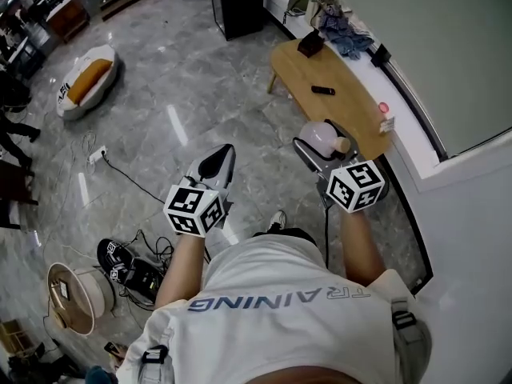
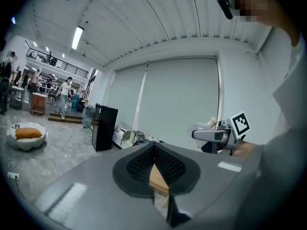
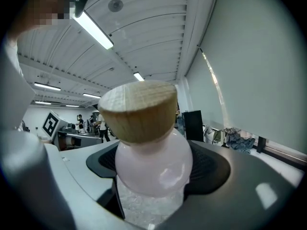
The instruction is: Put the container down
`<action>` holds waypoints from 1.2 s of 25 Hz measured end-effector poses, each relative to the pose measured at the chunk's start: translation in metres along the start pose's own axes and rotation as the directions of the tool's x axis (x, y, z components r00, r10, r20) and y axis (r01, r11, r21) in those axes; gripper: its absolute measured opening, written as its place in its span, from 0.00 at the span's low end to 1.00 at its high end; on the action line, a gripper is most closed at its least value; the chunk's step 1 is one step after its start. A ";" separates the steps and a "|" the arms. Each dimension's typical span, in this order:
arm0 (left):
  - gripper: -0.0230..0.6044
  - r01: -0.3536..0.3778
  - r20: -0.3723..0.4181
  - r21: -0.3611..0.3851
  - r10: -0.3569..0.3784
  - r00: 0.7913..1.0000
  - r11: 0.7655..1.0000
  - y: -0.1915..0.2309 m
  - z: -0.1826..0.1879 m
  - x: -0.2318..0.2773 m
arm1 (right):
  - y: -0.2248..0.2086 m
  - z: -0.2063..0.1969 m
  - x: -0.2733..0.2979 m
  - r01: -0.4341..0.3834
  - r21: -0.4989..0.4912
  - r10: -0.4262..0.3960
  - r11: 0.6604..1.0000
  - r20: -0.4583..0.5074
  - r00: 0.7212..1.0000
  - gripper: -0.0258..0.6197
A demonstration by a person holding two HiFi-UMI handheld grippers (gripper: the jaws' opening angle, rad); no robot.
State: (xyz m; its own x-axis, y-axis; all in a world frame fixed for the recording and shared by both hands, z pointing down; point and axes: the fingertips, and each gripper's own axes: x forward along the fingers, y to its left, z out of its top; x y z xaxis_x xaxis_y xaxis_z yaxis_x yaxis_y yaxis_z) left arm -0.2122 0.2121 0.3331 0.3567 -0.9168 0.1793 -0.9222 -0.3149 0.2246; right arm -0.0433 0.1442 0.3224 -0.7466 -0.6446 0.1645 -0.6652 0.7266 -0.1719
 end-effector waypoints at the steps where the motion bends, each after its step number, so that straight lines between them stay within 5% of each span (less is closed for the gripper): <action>1: 0.04 0.003 -0.003 0.002 -0.003 1.000 1.000 0.000 0.002 0.014 | -0.013 0.003 0.005 0.003 0.001 -0.003 1.000 0.001 1.000 0.68; 9: 0.04 0.035 -0.021 0.011 -0.035 0.999 0.999 -0.011 0.018 0.131 | -0.127 0.014 0.024 0.082 -0.037 -0.083 0.996 -0.025 0.996 0.69; 19: 0.04 0.184 -0.061 0.008 -0.183 0.981 0.983 -0.027 0.024 0.244 | -0.220 0.017 0.028 0.220 0.025 -0.219 0.975 -0.035 0.975 0.69; 30: 0.04 0.381 -0.088 0.006 -0.379 0.921 0.924 0.015 0.055 0.386 | -0.304 0.044 0.094 0.399 0.038 -0.398 0.916 -0.029 0.917 0.68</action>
State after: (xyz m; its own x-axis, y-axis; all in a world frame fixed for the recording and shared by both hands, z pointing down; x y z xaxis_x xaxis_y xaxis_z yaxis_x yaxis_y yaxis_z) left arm -0.0969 -0.1600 0.3532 0.6915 -0.7036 0.1639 -0.7174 -0.6420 0.2705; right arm 0.0879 -0.1479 0.3476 -0.4192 -0.8736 0.2470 -0.9078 0.3992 -0.1288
